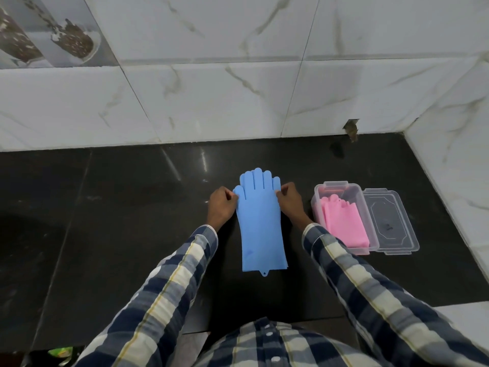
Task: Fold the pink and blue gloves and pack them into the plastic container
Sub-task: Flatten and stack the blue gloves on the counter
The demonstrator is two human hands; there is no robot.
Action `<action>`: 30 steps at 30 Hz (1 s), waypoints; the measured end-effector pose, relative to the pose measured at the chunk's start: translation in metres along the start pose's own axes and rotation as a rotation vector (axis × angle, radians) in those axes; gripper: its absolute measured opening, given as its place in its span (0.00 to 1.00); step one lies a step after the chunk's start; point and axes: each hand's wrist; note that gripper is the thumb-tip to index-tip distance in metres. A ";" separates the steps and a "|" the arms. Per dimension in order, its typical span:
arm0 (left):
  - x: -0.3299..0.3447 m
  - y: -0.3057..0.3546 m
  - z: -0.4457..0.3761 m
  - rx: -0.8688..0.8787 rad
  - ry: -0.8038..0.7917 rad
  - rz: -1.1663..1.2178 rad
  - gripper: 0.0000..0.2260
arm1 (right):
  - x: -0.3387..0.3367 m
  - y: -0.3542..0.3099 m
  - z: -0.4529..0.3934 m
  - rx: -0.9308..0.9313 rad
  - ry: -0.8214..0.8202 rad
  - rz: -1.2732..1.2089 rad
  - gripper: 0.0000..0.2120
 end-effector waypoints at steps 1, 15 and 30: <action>-0.001 -0.001 -0.001 0.001 0.000 0.021 0.09 | 0.000 0.002 -0.002 -0.026 -0.006 0.009 0.09; -0.001 -0.009 -0.015 0.078 -0.014 0.095 0.09 | -0.004 0.017 -0.011 -0.207 -0.071 0.146 0.03; -0.006 0.013 -0.044 0.147 -0.035 -0.166 0.21 | -0.003 -0.012 -0.035 -0.205 0.085 0.202 0.10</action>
Point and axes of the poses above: each hand's wrist, its own z-axis away from the middle knuckle, its own x-axis out of the palm, y = z × x, and after that the axes turned 11 degrees about -y, right-handed
